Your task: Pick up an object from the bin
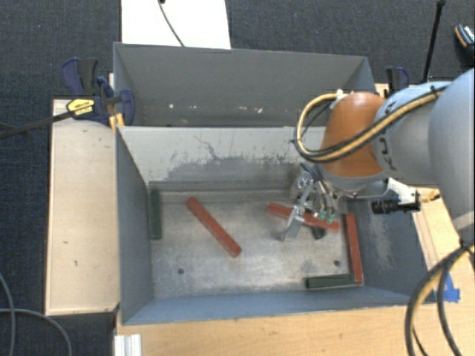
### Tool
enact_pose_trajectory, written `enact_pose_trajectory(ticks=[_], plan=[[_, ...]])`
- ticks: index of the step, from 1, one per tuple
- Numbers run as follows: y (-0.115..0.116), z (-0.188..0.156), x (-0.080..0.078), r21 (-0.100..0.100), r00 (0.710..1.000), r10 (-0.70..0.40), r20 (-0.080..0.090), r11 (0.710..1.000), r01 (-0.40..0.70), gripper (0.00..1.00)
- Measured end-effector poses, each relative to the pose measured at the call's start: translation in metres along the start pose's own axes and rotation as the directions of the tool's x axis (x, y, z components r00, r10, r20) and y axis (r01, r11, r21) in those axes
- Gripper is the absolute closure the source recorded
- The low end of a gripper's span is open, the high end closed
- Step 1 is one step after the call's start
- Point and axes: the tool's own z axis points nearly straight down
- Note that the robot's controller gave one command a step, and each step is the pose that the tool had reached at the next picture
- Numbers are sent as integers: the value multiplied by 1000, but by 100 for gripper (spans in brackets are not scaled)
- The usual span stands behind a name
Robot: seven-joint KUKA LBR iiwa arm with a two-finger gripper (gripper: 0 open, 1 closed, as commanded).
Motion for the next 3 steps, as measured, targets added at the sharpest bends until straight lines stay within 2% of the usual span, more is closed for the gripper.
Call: enact_pose_trajectory(ticks=[1,2,3], plan=[[0,-1,-1,0,1000,-3,2,1000,3,0],[0,-1,-1,0,1000,-5,1,1000,5,100],[1,-49,-3,-3,1000,-8,7,1000,8,100]])
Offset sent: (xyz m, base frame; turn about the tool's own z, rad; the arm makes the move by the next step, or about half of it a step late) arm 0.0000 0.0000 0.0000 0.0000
